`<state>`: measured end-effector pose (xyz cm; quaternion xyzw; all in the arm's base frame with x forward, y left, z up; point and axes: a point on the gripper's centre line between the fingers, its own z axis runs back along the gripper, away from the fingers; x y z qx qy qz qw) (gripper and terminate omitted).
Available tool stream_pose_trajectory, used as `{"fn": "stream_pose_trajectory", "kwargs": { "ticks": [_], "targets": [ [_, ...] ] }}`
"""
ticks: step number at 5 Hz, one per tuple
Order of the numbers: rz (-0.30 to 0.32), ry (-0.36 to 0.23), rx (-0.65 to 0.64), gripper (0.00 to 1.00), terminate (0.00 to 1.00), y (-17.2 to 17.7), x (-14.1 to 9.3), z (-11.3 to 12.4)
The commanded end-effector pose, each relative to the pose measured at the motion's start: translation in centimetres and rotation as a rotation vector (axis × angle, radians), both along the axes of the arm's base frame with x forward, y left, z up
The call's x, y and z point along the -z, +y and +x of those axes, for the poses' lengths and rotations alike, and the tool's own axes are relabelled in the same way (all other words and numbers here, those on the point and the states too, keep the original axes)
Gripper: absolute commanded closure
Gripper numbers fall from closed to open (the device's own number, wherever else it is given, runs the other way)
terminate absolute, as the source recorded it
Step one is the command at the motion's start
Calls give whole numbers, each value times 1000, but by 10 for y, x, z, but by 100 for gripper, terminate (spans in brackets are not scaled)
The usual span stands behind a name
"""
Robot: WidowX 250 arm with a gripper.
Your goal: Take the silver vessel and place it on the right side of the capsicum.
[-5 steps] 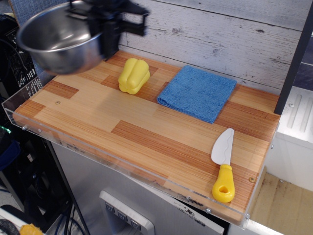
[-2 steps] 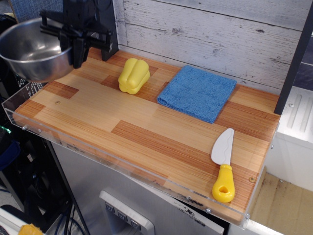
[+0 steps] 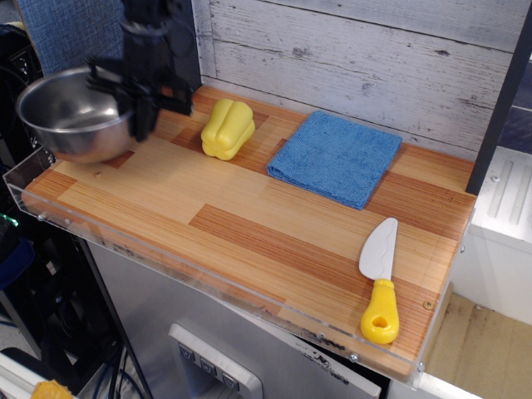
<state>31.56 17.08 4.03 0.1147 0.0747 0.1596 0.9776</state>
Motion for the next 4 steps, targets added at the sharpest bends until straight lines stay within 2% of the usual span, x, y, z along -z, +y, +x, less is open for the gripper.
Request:
{"fn": "stream_pose_trajectory", "kwargs": {
  "ticks": [1, 3, 4],
  "targets": [
    [-38, -7, 28, 100, 0, -32, 13, 10],
    [-51, -32, 58, 100, 0, -47, 12, 13],
    [-58, -19, 75, 0, 0, -45, 13, 13]
  ]
}}
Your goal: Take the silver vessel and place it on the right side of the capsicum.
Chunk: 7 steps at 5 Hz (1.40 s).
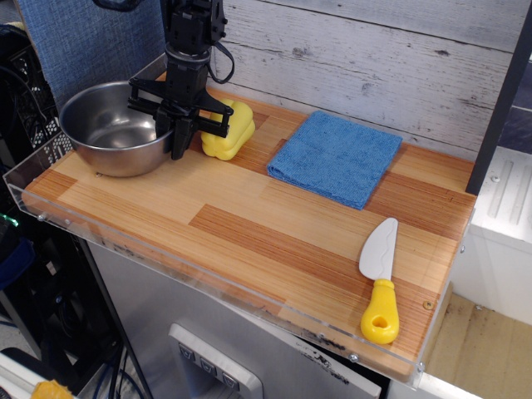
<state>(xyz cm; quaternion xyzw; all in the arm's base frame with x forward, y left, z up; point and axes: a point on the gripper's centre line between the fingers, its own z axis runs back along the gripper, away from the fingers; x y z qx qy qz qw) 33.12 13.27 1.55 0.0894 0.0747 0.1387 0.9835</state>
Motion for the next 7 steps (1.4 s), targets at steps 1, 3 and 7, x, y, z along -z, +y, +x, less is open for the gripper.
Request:
{"fn": "stream_pose_trajectory", "kwargs": {
  "ticks": [1, 3, 7],
  "targets": [
    [9, -30, 38, 0, 0, -5, -20, -5],
    [57, -122, 17, 0, 0, -5, -56, -13],
    [-5, -317, 171, 0, 0, -65, -168, -32]
  ]
}}
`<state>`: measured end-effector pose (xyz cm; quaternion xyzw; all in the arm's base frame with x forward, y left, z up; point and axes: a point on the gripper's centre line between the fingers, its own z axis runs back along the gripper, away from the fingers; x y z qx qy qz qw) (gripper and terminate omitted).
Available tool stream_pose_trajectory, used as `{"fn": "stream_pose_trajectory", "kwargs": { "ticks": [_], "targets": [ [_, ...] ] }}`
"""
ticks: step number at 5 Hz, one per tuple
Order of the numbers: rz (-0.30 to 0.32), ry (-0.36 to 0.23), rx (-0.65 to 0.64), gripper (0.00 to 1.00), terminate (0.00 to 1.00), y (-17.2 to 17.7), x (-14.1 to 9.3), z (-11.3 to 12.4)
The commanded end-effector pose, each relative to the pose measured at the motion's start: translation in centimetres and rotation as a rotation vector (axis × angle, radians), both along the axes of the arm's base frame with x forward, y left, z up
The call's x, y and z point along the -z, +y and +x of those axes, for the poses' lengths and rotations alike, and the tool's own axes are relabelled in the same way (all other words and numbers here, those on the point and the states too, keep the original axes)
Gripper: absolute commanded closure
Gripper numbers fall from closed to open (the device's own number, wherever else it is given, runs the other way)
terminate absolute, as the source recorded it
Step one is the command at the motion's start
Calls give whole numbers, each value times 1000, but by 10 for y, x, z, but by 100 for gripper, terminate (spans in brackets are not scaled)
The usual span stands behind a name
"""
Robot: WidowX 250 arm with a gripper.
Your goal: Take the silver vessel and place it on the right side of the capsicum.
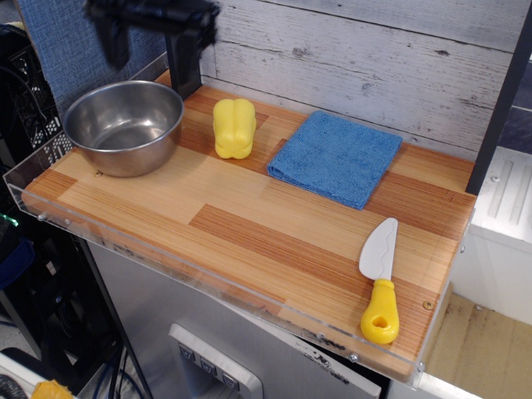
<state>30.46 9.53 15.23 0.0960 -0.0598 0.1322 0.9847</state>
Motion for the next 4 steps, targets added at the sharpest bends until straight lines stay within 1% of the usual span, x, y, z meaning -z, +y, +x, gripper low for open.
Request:
{"fn": "stream_pose_trajectory", "kwargs": {
  "ticks": [1, 2, 3, 4],
  "targets": [
    [-56, -13, 239, 0, 0, -44, -27, -2],
    [-56, 1, 268, 0, 0, -43, -25, 0],
    [-56, 1, 268, 0, 0, -43, -25, 0],
    [-56, 1, 268, 0, 100, -43, -25, 0]
  ]
}}
